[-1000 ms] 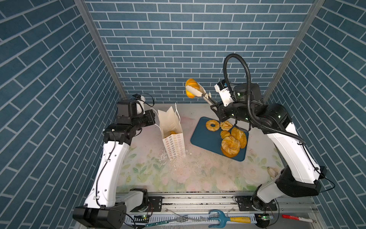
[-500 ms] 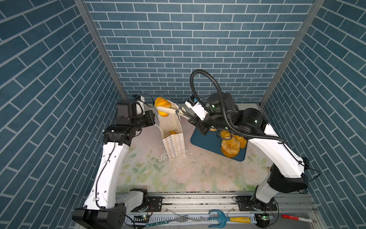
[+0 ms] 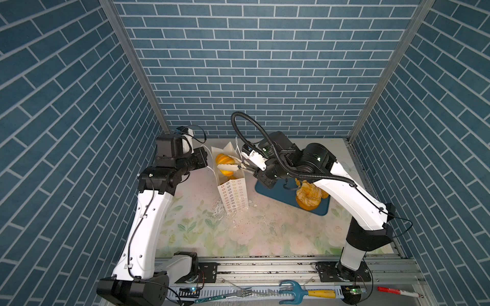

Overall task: Place the fake bread into the paper bag
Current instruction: 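Open the tongs to drop the striped bun into the bag, then move the tongs back to the tray and pinch the ring donut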

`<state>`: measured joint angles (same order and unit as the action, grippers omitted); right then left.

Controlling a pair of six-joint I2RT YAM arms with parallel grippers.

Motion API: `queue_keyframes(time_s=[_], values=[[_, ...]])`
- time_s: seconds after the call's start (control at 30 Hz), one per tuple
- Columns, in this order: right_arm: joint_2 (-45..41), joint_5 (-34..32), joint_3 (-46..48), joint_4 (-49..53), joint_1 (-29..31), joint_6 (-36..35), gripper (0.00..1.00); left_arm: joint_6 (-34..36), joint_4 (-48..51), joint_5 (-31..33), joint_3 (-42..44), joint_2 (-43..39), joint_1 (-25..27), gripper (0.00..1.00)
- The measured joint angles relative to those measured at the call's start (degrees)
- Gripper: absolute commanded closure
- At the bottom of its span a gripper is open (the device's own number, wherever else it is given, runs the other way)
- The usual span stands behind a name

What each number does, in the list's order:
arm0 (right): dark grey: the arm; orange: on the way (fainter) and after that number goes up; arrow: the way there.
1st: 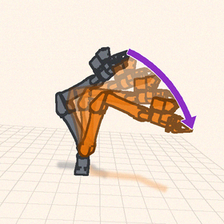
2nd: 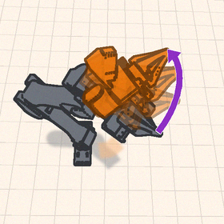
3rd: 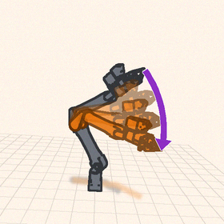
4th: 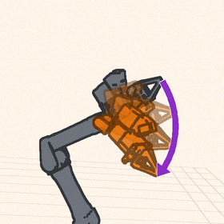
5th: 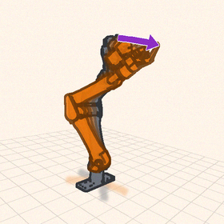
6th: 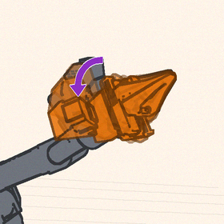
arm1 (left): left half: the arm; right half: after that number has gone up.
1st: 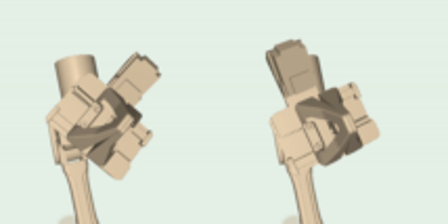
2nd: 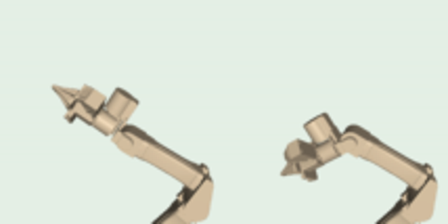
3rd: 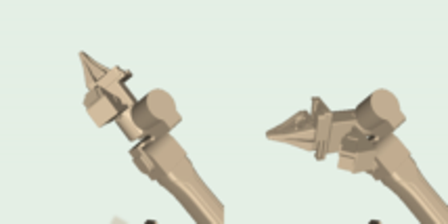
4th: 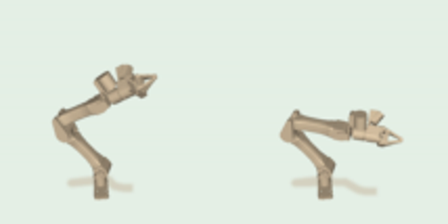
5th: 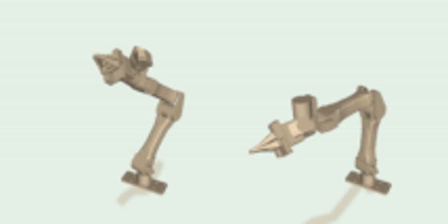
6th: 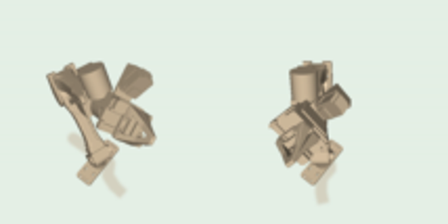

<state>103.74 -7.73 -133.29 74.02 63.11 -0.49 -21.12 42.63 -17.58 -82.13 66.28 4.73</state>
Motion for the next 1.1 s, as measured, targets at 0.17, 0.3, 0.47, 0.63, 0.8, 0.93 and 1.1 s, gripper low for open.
queue_keyframes(time_s=[0.17,0.3,0.47,0.63,0.8,0.93,1.1], values=[[2.21,0.33,-2.1,3.13,-0.2,-0.07,0.62,0.02,0.02,-0.02,0.0,-0.15,0.0,1.0],[2.99,0.37,-4.0,4.42,-0.28,-0.42,0.56,0.02,0.02,-0.02,0.0,-0.15,0.0,1.0],[2.99,0.13,-5.92,4.61,-0.28,-0.74,0.56,0.02,0.02,-0.02,0.0,-0.15,0.0,1.0],[2.21,-0.17,-6.8,3.45,-0.28,-1.36,0.58,0.02,0.02,-0.04,0.0,0.0,0.0,1.0],[-1.68,-1.36,-5.07,-0.57,-0.59,-2.05,0.59,0.02,0.0,-0.04,-0.02,0.26,0.0,1.0],[-8.26,-3.28,-0.39,-5.4,-2.6,-2.36,0.59,0.04,0.0,-0.04,-0.02,0.37,0.0,1.0],[-17.0,-7.45,7.23,-11.28,-7.76,-1.68,0.59,0.04,0.0,-0.04,-0.02,0.39,0.0,1.0]])
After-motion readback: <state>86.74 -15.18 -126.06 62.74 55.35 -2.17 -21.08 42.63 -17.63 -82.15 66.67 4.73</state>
